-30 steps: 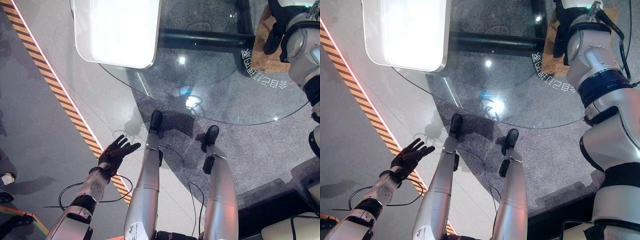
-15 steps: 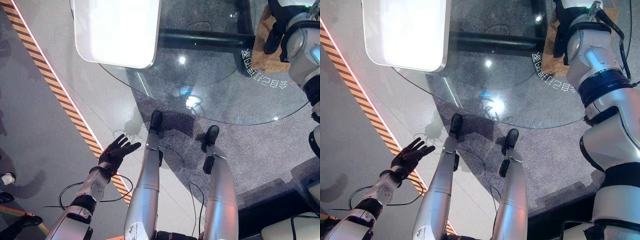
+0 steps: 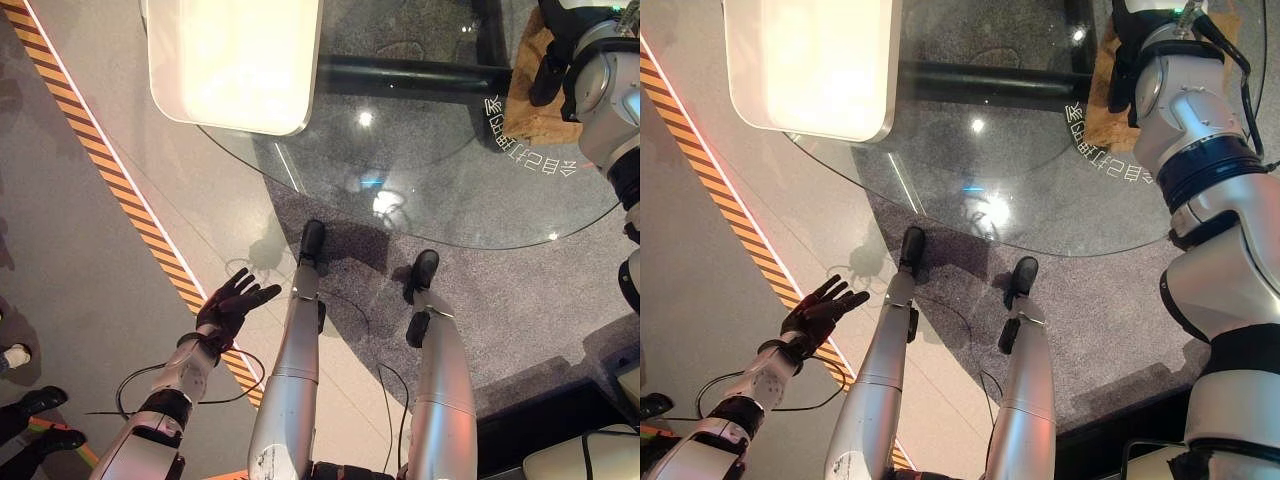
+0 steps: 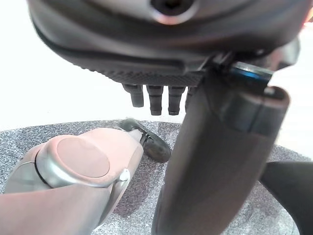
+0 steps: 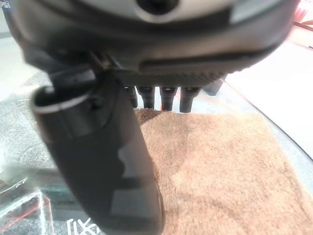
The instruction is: Wipe the table with a cloth and put it in the basket.
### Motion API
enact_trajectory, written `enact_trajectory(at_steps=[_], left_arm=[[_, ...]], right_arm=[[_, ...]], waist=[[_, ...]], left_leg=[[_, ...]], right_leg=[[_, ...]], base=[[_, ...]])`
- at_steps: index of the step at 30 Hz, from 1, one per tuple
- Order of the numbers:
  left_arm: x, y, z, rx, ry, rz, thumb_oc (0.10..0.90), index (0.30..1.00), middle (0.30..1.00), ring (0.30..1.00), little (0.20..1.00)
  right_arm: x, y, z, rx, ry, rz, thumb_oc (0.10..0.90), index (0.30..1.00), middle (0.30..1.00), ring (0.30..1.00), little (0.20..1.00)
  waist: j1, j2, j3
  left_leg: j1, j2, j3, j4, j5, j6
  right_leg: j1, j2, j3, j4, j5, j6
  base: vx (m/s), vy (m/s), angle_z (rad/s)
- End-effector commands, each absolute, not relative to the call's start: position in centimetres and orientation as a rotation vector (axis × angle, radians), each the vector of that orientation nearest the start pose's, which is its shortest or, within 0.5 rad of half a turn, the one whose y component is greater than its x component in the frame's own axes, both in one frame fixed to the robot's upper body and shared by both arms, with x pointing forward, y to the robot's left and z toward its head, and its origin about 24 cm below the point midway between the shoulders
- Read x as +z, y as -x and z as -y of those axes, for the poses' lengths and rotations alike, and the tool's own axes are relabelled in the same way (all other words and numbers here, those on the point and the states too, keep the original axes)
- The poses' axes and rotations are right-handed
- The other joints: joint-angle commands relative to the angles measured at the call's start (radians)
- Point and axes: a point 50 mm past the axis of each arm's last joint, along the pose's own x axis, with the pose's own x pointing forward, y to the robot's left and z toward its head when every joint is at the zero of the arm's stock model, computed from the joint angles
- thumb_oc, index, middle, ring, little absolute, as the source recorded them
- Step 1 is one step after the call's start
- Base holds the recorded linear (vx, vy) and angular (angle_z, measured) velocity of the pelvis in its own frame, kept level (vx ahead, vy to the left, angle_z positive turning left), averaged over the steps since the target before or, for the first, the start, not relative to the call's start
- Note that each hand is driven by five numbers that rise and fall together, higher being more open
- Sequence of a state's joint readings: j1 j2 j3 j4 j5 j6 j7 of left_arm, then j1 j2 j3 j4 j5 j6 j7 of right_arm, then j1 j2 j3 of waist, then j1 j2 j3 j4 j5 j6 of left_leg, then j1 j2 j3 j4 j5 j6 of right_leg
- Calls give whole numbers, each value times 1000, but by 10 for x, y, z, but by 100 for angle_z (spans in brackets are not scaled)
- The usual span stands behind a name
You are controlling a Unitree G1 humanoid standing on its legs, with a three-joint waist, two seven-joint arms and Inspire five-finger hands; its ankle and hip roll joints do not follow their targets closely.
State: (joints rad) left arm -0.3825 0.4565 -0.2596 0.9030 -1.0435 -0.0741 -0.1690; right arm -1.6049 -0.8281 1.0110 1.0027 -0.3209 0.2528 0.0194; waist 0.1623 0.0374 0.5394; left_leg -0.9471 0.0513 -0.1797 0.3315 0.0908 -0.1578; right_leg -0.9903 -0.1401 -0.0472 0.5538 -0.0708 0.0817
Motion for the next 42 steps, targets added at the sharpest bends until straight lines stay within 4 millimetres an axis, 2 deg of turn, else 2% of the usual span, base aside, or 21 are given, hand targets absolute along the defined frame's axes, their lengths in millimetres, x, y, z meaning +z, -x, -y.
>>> enact_trajectory(at_steps=[1, 14, 42], left_arm=[[-34, -270, -275, 167, 442, -390, 800, 900, 900, 900, 900], [-31, -272, -276, 165, 443, -384, 800, 900, 900, 900, 900], [-30, -273, -276, 156, 434, -380, 800, 900, 900, 900, 900]], right_arm=[[391, -378, 273, -623, 1680, 34, 100, 300, 300, 300, 200], [391, -377, 278, -631, 1664, 18, 100, 300, 300, 300, 200], [394, -377, 275, -638, 1663, 28, 100, 300, 300, 300, 200]], waist=[[-16, 32, -19], [-18, 26, -19], [-19, 24, -19]], left_leg=[[-5, -105, 79, 29, -54, 129], [-1, -101, 81, 18, -50, 129], [1, -99, 83, 1, -43, 128]], right_leg=[[41, 67, -118, -95, 16, -51], [48, 68, -121, -111, 23, -49], [48, 70, -124, -125, 29, -47]], base=[[0, 0, 0], [0, 0, 0], [0, 0, 0]])
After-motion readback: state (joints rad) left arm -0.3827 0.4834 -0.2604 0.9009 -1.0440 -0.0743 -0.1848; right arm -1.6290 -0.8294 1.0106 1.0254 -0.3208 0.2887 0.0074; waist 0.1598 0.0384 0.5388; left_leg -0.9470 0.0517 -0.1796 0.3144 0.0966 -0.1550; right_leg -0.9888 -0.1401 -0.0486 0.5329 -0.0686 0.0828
